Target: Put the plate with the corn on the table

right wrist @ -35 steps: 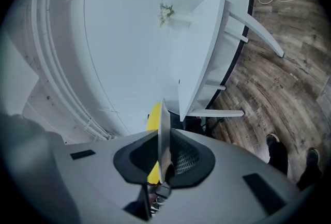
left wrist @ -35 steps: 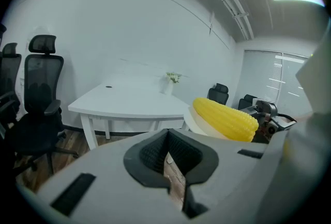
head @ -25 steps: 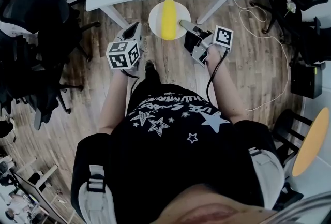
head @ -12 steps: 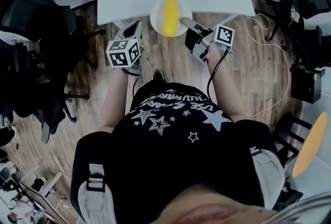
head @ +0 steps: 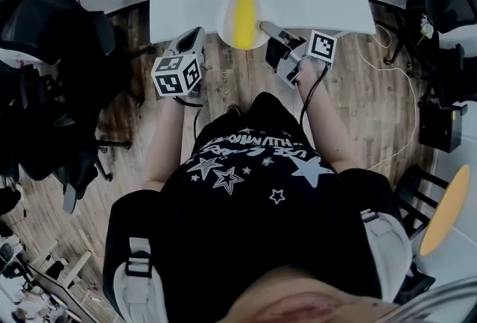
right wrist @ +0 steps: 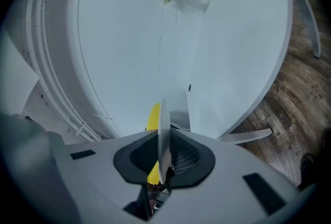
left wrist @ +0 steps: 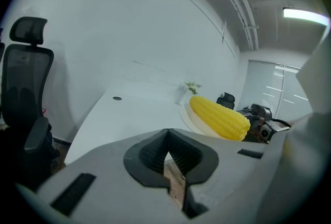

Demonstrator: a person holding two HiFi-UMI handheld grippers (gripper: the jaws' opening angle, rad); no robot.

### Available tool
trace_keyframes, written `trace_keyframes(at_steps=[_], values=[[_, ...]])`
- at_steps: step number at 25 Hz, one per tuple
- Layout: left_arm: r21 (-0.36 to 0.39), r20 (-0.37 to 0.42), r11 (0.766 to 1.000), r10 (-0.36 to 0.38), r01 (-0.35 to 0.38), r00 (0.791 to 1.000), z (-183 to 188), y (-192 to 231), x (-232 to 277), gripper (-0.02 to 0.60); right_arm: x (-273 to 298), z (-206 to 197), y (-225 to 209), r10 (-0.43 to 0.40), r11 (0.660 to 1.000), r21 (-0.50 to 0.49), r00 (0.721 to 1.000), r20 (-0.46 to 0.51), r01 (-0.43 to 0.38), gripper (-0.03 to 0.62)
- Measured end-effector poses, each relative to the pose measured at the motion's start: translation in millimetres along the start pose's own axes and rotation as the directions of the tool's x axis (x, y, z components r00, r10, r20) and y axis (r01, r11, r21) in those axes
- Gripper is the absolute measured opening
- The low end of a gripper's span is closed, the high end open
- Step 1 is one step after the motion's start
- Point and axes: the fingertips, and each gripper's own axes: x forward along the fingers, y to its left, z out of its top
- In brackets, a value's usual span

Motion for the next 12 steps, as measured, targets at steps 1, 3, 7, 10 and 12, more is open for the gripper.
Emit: trace_keyframes(at_steps=[1,3,7,10,12], values=[[0.001,0.001,1.0,0.004,-0.004,1.0,0.4,0.8,-0.1,0.006,1.8,0.1,-0.2,0.003,1.0,0.003,1.0,-0.004,-0.003,0.04],[-0.003,0.001,1.0,0.019,-0.019,1.0,0.7,5.5,0.9,0.006,7.8,1.1,-2.0,0.006,1.0,0.009,1.0,-0.017,-0.006,0.04],[-0.015,0.017,0.999,0.033,-0.033,0.999,6.9,17.5,7.2,0.006,26.7,13.3,-9.5,0.013,1.0,0.017,0.999,-0.041,-0.012,0.04],[-0.03,0.027,0.998,0.054,-0.053,0.998,19.4,36.8,22.0,0.006,55.4,34.2,-13.5,0.026,1.0,0.019,0.997,-0.069,-0.024,0.04],[-0.037,0.029,0.996,0.08,-0.079,0.996,28.1,51.3,34.9,0.006,74.9,50.6,-16.7,0.031,1.0,0.01,0.995,-0.094,-0.03,0.04]])
